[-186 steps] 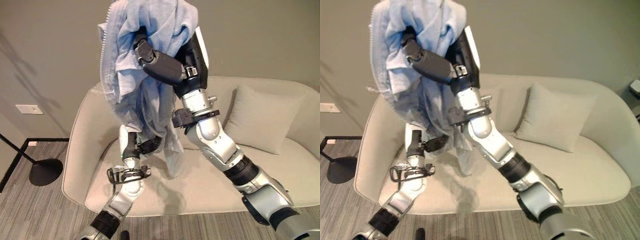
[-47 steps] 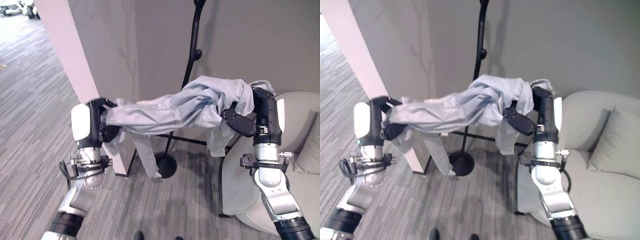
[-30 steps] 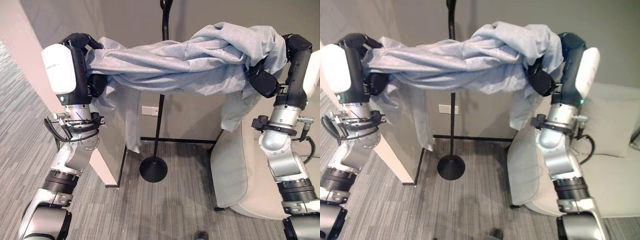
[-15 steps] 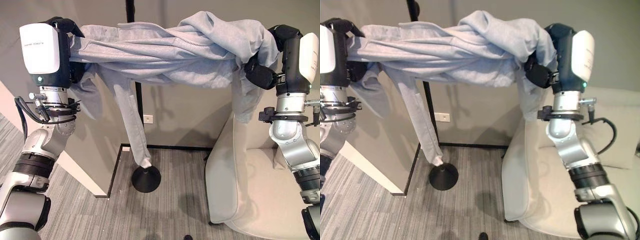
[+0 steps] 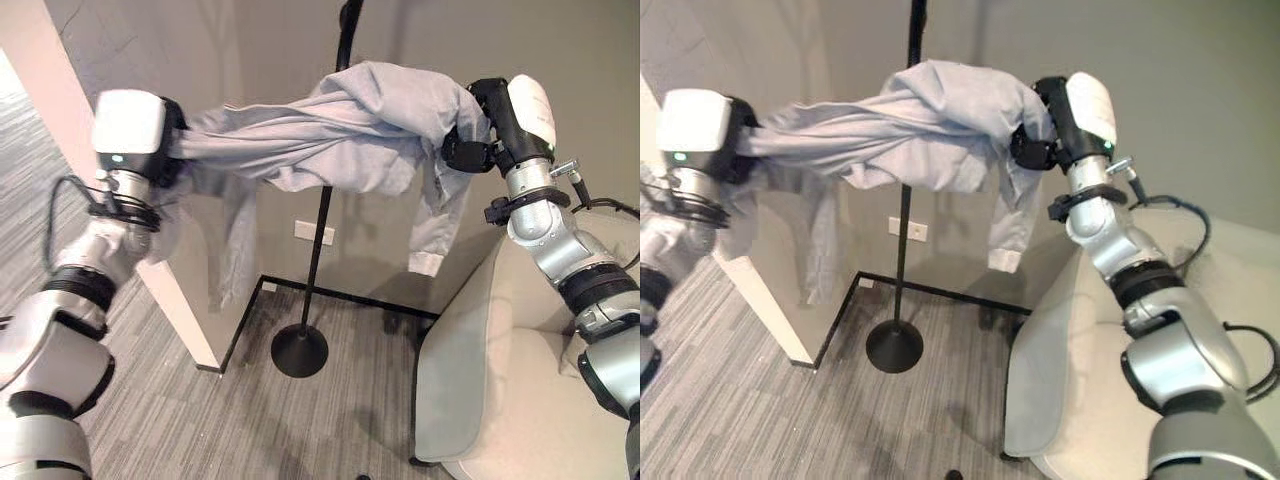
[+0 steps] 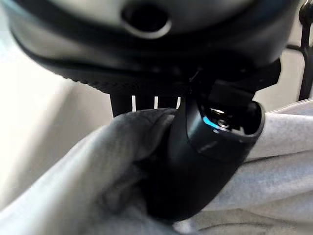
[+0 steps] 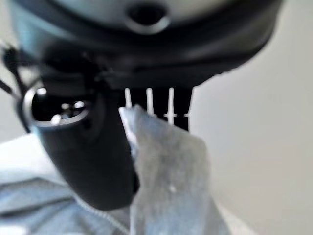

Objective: Hang the clothes on the sofa on the clothes rack.

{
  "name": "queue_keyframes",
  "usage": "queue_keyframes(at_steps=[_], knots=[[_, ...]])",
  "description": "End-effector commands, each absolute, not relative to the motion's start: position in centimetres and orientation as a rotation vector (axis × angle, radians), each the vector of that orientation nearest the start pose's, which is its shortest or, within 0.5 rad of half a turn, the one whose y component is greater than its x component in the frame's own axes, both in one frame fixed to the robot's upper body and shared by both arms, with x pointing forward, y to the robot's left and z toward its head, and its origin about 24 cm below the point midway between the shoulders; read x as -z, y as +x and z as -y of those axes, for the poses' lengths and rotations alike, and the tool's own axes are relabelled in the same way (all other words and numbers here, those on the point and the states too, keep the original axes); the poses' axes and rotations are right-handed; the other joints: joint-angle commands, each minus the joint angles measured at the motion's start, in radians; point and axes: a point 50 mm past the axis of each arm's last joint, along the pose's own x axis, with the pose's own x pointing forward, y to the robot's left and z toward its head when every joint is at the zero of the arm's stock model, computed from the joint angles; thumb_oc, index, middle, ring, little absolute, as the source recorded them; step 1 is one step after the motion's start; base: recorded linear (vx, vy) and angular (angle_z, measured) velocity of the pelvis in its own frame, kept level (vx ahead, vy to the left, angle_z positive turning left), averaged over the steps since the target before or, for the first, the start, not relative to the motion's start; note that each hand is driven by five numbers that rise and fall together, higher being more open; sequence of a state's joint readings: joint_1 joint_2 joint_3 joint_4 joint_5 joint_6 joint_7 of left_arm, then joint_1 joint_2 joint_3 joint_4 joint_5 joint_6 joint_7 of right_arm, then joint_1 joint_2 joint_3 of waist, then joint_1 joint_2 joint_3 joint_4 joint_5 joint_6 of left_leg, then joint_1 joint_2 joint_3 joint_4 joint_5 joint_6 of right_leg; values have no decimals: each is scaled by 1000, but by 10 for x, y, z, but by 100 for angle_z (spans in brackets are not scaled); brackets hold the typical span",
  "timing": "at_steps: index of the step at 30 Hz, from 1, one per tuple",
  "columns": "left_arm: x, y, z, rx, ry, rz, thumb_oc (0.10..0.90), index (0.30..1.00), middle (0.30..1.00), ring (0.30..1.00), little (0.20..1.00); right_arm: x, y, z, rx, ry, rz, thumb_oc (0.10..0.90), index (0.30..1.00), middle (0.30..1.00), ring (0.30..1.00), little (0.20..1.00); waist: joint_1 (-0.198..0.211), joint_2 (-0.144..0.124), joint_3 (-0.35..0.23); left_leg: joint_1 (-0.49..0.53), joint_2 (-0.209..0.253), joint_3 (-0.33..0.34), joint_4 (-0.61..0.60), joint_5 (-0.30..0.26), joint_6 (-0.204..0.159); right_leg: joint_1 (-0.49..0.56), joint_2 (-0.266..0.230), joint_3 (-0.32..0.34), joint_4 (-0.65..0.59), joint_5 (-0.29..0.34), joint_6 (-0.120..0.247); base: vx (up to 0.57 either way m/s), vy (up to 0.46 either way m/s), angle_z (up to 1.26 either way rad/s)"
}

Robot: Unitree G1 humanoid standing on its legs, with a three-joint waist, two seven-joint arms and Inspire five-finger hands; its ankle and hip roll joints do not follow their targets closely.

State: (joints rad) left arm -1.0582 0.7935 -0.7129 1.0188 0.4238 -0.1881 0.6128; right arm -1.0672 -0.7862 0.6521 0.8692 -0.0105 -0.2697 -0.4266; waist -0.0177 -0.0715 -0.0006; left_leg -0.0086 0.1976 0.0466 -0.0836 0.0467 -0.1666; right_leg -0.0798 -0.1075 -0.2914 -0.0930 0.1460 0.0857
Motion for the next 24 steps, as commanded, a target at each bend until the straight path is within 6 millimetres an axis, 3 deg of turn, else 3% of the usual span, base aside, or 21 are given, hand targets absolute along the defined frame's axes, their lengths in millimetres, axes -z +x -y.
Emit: queue_keyframes(at_steps=[1,8,11,14,15,16,17,19,21,23,24], knots=[[-273,374,-313,-685,1464,449,400,300,300,300,300,-284,381,287,567,-889,496,400,300,300,300,300,-11,6,-60,28,-21,28,-4,-39,18,55,16,21,6,-140,46,-7,-55,0],[-231,383,-288,-587,1304,432,400,300,300,300,300,-240,387,268,477,-828,422,400,300,300,300,300,-22,27,-14,-23,-10,32,-4,-15,10,4,22,27,6,-137,38,-21,-50,-1],[-198,383,-263,-530,1118,441,400,300,300,300,300,-196,388,244,392,-716,367,400,300,300,300,300,-19,38,14,-56,-2,31,-4,0,9,-31,28,33,6,-139,29,-27,-63,1],[-188,381,-257,-520,1060,443,400,300,300,300,300,-185,386,238,371,-691,356,400,300,300,300,300,-15,39,13,-60,2,31,-4,2,8,-36,31,33,6,-142,26,3,-45,-6],[-176,377,-250,-510,994,440,400,300,300,300,300,-176,384,229,340,-668,355,400,300,300,300,300,-11,39,17,-58,6,32,-4,4,9,-35,35,34,6,-147,22,30,-66,-2],[-158,371,-237,-480,867,436,456,385,385,385,385,-164,379,216,291,-632,364,400,300,300,300,300,-6,36,22,-57,14,34,-4,6,8,-33,39,34,6,-154,18,56,-87,-2],[-144,364,-231,-475,769,415,800,900,900,900,900,-158,375,207,259,-603,374,400,300,300,300,300,-2,37,22,-50,20,37,-4,4,7,-26,44,35,6,-163,13,60,-84,-11],[-123,351,-219,-447,597,386,800,900,900,900,900,-147,366,196,214,-572,384,400,300,300,300,300,4,37,24,-46,26,40,-4,8,7,-20,49,33,6,-171,8,37,-46,-15],[-113,346,-217,-439,556,356,800,900,900,900,900,-143,363,194,200,-561,383,400,300,300,300,300,4,36,20,-51,26,39,-4,14,8,-23,48,30,6,-170,6,14,-28,-2],[-78,322,-216,-452,434,273,800,900,900,900,900,-133,350,176,124,-517,409,400,300,300,300,300,16,33,18,-43,38,35,-4,22,4,-11,57,22,6,-183,-3,46,-55,5],[-73,318,-218,-456,443,256,800,900,900,900,900,-133,349,176,122,-524,418,400,300,300,300,300,18,33,17,-42,40,35,-4,23,3,-9,59,21,6,-186,-3,44,-40,8]])
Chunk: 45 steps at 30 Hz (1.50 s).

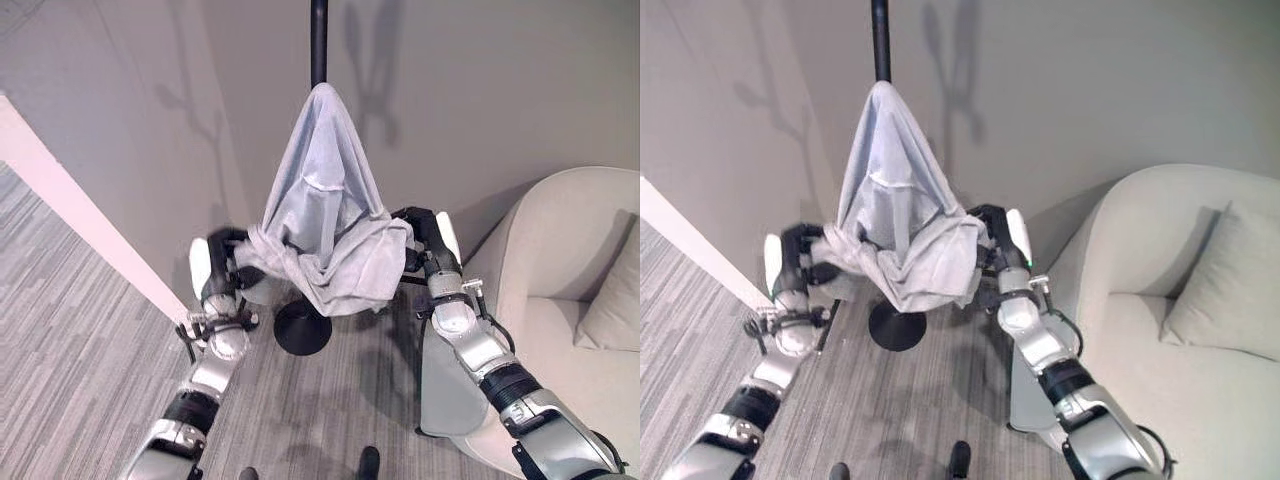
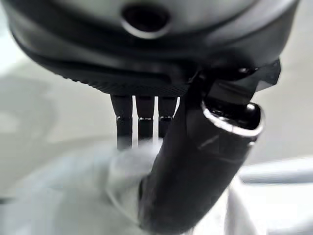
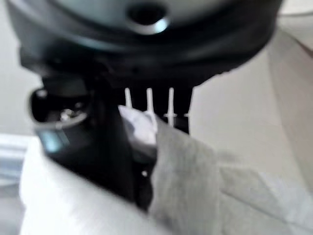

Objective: Hang the clothes on the sofa on the clothes rack.

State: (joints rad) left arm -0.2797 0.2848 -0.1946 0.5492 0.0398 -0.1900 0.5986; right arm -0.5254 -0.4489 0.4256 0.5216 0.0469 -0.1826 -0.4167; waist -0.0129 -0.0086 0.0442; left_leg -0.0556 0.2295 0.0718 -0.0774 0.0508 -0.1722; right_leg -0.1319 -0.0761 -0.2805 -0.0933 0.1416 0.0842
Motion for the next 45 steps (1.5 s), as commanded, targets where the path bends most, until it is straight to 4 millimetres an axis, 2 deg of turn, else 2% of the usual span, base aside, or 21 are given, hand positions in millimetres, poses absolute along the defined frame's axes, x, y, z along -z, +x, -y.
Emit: queue_keyframes(at_steps=[1,6,7,8,10,13,18,23,30,32,33,34,35,36,37,38,40,42,43,44,45], knots=[[-69,314,-220,-464,440,251,400,300,300,300,300,-134,347,176,125,-527,431,400,300,300,300,300,16,-30,-30,8,11,10,-10,18,7,47,29,7,6,-184,-3,33,-26,10],[-75,302,-241,-549,486,288,400,300,300,300,300,-143,337,185,176,-561,501,400,300,300,300,300,23,-32,-38,15,17,8,-10,18,3,61,34,1,6,-189,-3,24,-17,9],[-82,298,-250,-579,531,323,400,300,300,300,300,-146,333,193,206,-574,519,400,300,300,300,300,27,-30,-41,23,20,9,-10,10,0,71,38,1,6,-195,-3,28,-17,5],[-93,285,-267,-652,591,376,400,300,300,300,300,-148,323,217,292,-587,529,400,300,300,300,300,32,-29,-51,26,22,9,-10,15,0,78,37,-2,6,-195,-2,33,-21,5],[-98,278,-279,-709,609,391,400,300,300,300,300,-150,318,229,343,-586,529,400,300,300,300,300,36,-27,-57,34,22,8,-10,16,-1,85,38,-4,6,-197,-2,2,-15,5],[-99,270,-284,-737,601,398,400,300,300,300,300,-151,311,243,390,-594,530,400,300,300,300,300,39,-20,-66,48,26,9,-10,21,-3,102,41,-4,6,-204,-4,-6,-13,3],[-92,265,-282,-717,636,384,400,300,300,300,300,-151,301,248,418,-591,546,400,300,300,300,300,37,-10,-73,61,29,7,-10,34,-7,118,44,-5,6,-209,-8,0,0,0],[-105,257,-288,-743,693,455,400,300,300,300,300,-161,290,255,463,-601,604,400,300,300,300,300,34,-5,-83,69,34,8,-10,34,-8,125,47,-4,6,-211,-8,0,0,0],[-153,244,-300,-850,791,669,400,300,300,300,300,-199,271,262,526,-687,787,400,300,300,300,300,33,3,-91,94,45,-2,11,26,0,142,66,27,6,-227,-19,-6,-16,-2],[-171,245,-300,-868,821,749,400,300,300,300,300,-213,268,264,550,-710,850,400,300,300,300,300,39,-6,-71,57,43,-20,114,11,6,154,65,38,6,-228,-28,-52,-52,-11],[-171,245,-300,-868,821,750,400,300,300,300,300,-213,268,264,551,-710,850,400,300,300,300,300,39,-6,-69,52,44,-23,122,7,6,155,65,37,6,-228,-28,-61,-49,-14],[-180,245,-299,-876,836,790,400,300,300,300,300,-220,267,265,563,-720,880,400,300,300,300,300,40,-10,-61,35,42,-21,160,11,8,160,65,37,6,-228,-33,-54,-40,-14],[-193,247,-300,-892,867,843,400,300,300,300,300,-233,265,268,594,-753,930,400,300,300,300,300,37,-16,-44,7,37,-7,239,3,15,175,60,28,6,-231,-39,-61,-36,-6],[-194,248,-299,-893,866,847,400,300,300,300,300,-234,265,268,598,-753,933,400,300,300,300,300,37,-16,-37,1,37,-10,256,-5,16,177,59,27,6,-231,-39,-60,1,8],[-208,252,-300,-919,894,895,400,300,300,300,300,-249,266,268,625,-780,983,400,300,300,300,300,49,-24,-19,-30,-36,-39,304,-58,45,194,47,34,6,-231,-41,-17,3,11],[-211,254,-301,-927,907,899,400,300,300,300,300,-254,266,269,636,-789,995,400,300,300,300,300,52,-30,-19,-43,-76,-49,304,-104,55,202,44,36,6,-234,-42,-10,18,-7],[-221,260,-297,-923,926,932,400,300,300,300,300,-264,269,270,654,-797,1019,400,300,300,300,300,49,-36,-27,-52,-149,-50,258,-126,86,201,36,30,6,-222,-31,53,46,-14],[-230,264,-296,-918,950,955,400,300,300,300,300,-272,273,269,662,-800,1035,400,300,300,300,300,52,-36,-37,-73,-209,-58,212,-100,102,202,44,33,6,-214,-27,69,56,6],[-230,264,-297,-919,950,956,400,300,300,300,300,-273,274,269,663,-799,1036,400,300,300,300,300,52,-37,-37,-73,-212,-58,207,-96,103,200,41,33,6,-214,-25,56,48,1],[-241,268,-297,-930,974,986,400,300,300,300,300,-282,280,269,680,-803,1050,400,300,300,300,300,63,-36,-33,-130,-251,-66,175,-38,104,209,59,51,6,-220,-27,55,40,-33],[-247,269,-298,-938,993,999,400,300,300,300,300,-286,281,269,688,-806,1058,400,300,300,300,300,69,-32,-29,-159,-260,-69,168,-5,98,219,74,63,6,-229,-29,126,56,-38]])
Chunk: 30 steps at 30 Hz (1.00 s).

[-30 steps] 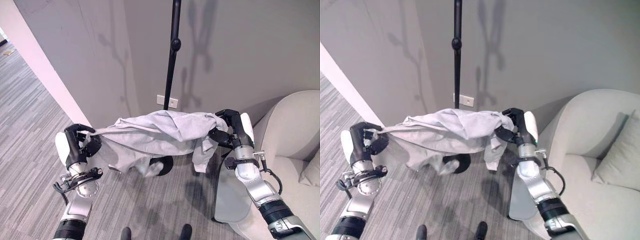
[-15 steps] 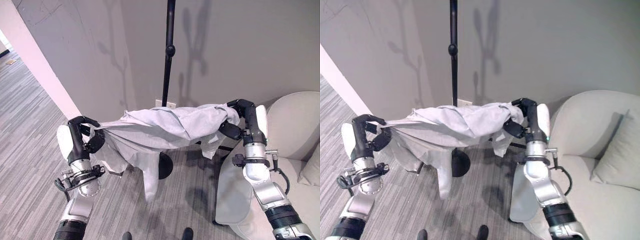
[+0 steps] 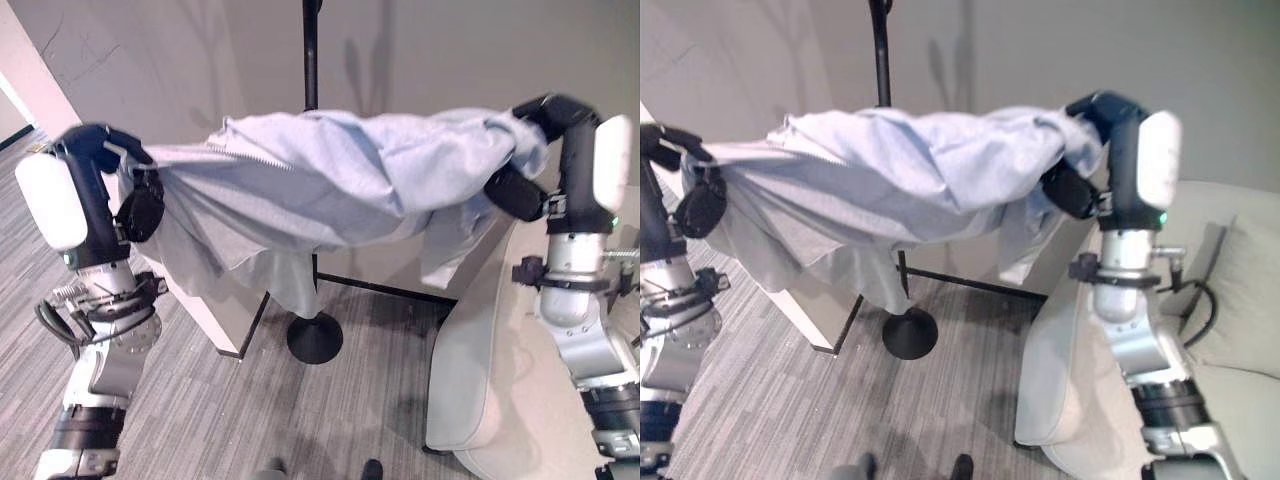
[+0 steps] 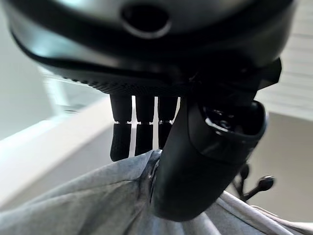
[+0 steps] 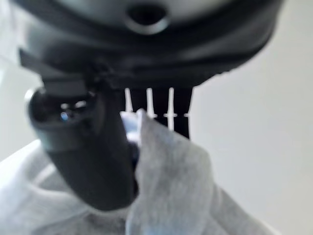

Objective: Hang the clothes on the sofa on the clothes rack.

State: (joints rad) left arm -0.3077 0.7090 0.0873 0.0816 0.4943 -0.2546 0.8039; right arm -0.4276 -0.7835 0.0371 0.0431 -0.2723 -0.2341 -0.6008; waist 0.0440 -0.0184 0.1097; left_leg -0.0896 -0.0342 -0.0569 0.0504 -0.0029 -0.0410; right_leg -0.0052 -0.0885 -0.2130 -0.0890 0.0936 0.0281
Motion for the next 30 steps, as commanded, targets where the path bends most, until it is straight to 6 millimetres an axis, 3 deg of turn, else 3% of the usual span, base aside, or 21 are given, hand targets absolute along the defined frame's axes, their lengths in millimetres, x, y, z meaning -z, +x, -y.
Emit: queue_keyframes(at_steps=[1,4,9,11,14,16,17,19,20,21,22,24,26,27,28,30], knots=[[-262,274,-302,-958,1028,1025,400,300,300,300,300,-297,289,267,711,-807,1073,400,300,300,300,300,32,-21,-84,-165,0,64,32,95,-43,115,108,22,2,-198,16,156,38,-74],[-284,284,-310,-969,1143,1015,400,300,300,300,300,-298,304,277,725,-857,988,400,300,300,300,300,36,-39,-124,-90,5,78,-16,91,-12,180,111,27,13,-232,18,312,93,-50],[-319,295,-330,-1033,1248,934,400,300,300,300,300,-308,327,291,748,-906,863,400,300,300,300,300,36,-67,-138,-45,8,119,-24,78,13,161,100,32,173,-290,35,173,91,-8],[-330,295,-345,-1056,1293,851,400,300,300,300,300,-316,339,295,761,-886,799,400,300,300,300,300,47,-73,-144,-23,8,160,-7,45,33,142,83,1,260,-304,72,207,124,-25],[-342,292,-353,-1081,1333,828,400,300,300,300,300,-323,347,297,763,-929,747,400,300,300,300,300,60,-60,-131,19,8,186,7,9,62,90,32,-63,441,-269,136,148,124,-60],[-343,293,-357,-1087,1354,794,400,300,300,300,300,-324,349,299,762,-926,726,400,300,300,300,300,53,-48,-119,63,-2,193,11,-20,83,35,-12,-83,567,-183,177,126,130,-22],[-342,293,-360,-1092,1361,775,400,300,300,300,300,-322,349,301,766,-923,709,400,300,300,300,300,53,-40,-119,74,1,193,5,-18,87,19,-30,-100,581,-158,180,104,79,-3],[-341,294,-361,-1092,1379,762,400,300,300,300,300,-321,352,297,752,-921,708,400,300,300,300,300,50,-35,-118,100,-2,190,-17,-24,84,20,-65,-127,562,-177,170,58,8,-6],[-342,296,-361,-1088,1382,753,400,300,300,300,300,-322,353,294,739,-925,710,400,300,300,300,300,49,-26,-118,111,11,179,-35,-28,74,2,-83,-143,518,-208,142,61,-101,-4],[-343,299,-356,-1067,1435,767,400,300,300,300,300,-326,351,297,741,-1021,716,400,300,300,300,300,32,-25,-112,102,18,150,-41,-23,51,-23,-100,-114,365,-195,119,85,-149,4],[-343,296,-363,-1094,1431,747,400,300,300,300,300,-328,347,303,749,-1015,701,400,300,300,300,300,19,-30,-114,99,16,126,-36,-28,47,-6,-81,-62,294,-193,119,95,-155,14],[-335,300,-364,-1074,1406,715,400,300,300,300,300,-321,347,303,732,-1014,696,400,300,300,300,300,16,-41,-122,108,19,131,-40,-42,47,5,-66,-27,236,-170,123,139,-125,52],[-312,302,-367,-1035,1401,657,400,300,300,300,300,-307,348,301,691,-1010,678,400,300,300,300,300,17,-53,-153,104,28,125,-50,-43,37,30,-53,-37,155,-141,119,189,-177,63],[-281,301,-373,-987,1388,576,400,300,300,300,300,-283,346,300,628,-1025,634,400,300,300,300,300,22,-55,-163,116,41,109,-64,-49,24,68,-34,-39,102,-140,113,133,-124,38],[-280,300,-373,-986,1389,574,400,300,300,300,300,-282,346,300,626,-1027,633,400,300,300,300,300,20,-55,-166,113,41,109,-65,-43,24,67,-34,-40,97,-134,113,117,-120,35],[-252,300,-374,-942,1377,506,400,300,300,300,300,-257,346,296,565,-1041,580,400,300,300,300,300,21,-56,-172,113,46,98,-75,-40,17,84,-25,-40,67,-133,106,42,-71,14]])
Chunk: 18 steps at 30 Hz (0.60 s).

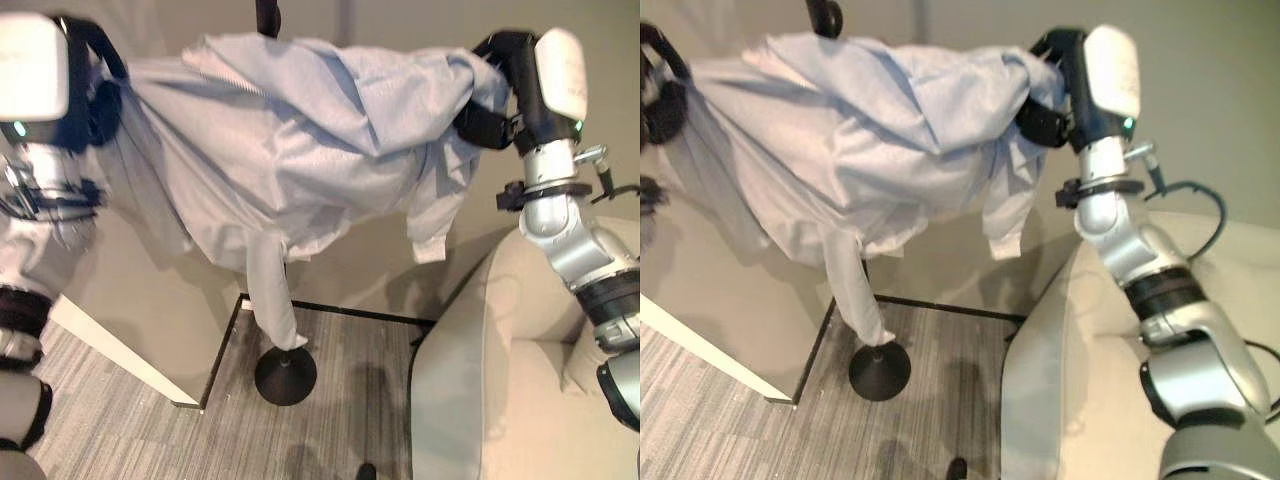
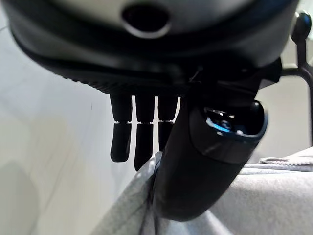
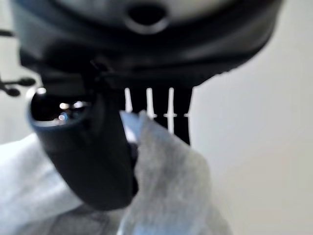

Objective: Hang the clothes on the sofa on the clothes rack.

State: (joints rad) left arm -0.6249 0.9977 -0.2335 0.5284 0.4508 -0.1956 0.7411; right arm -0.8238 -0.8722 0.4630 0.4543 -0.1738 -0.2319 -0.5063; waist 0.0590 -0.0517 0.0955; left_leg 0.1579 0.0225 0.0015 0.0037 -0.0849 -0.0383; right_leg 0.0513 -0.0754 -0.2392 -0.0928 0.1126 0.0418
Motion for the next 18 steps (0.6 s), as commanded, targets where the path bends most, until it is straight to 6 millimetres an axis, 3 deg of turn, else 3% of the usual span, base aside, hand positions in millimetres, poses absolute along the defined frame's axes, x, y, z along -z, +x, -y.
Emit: queue_keyframes(at_steps=[1,3,8,9,11,12,13,15,18], knots=[[-239,298,-376,-926,1370,468,400,300,300,300,300,-248,345,293,532,-1044,568,400,300,300,300,300,5,-21,-161,-132,-7,37,-34,45,10,36,-34,-15,56,-150,90,71,-97,4],[-190,293,-376,-859,1316,343,400,300,300,300,300,-217,340,290,469,-1030,507,400,300,300,300,300,7,-22,-164,-124,4,34,-48,48,-1,56,-21,-12,18,-153,80,60,-93,-7],[-117,281,-369,-784,1211,140,400,300,300,300,300,-179,335,265,378,-883,479,400,300,300,300,300,7,-22,-154,-123,13,35,-53,56,-8,56,-11,1,9,-161,67,7,-35,-1],[-116,281,-369,-782,1212,140,400,300,300,300,300,-179,334,265,377,-883,477,400,300,300,300,300,8,-22,-156,-123,14,35,-54,56,-9,56,-11,1,9,-161,67,13,-38,-2],[-74,276,-349,-703,1128,51,400,300,300,300,300,-154,332,248,319,-792,443,400,300,300,300,300,8,-24,-145,-125,18,35,-53,58,-9,54,-7,7,7,-161,62,-3,-40,-5],[-47,272,-328,-639,1055,11,400,300,300,300,300,-135,329,234,281,-722,411,400,300,300,300,300,10,-24,-141,-129,21,34,-51,60,-9,52,-4,7,6,-163,58,-11,-24,-6],[-47,271,-328,-639,1055,10,400,300,300,300,300,-135,329,234,280,-723,409,400,300,300,300,300,10,-24,-143,-130,21,34,-52,60,-10,51,-3,7,6,-164,58,0,0,0],[-28,268,-305,-604,939,-11,400,300,300,300,300,-116,326,217,237,-646,372,400,300,300,300,300,11,-24,-137,-134,24,33,-50,62,-9,48,-2,7,6,-164,54,0,0,0],[-9,262,-254,-589,479,0,400,300,300,300,300,-78,312,171,97,-481,287,400,300,300,300,300,11,-21,-128,-140,26,32,-52,69,-6,41,0,8,6,-163,49,0,0,0]])
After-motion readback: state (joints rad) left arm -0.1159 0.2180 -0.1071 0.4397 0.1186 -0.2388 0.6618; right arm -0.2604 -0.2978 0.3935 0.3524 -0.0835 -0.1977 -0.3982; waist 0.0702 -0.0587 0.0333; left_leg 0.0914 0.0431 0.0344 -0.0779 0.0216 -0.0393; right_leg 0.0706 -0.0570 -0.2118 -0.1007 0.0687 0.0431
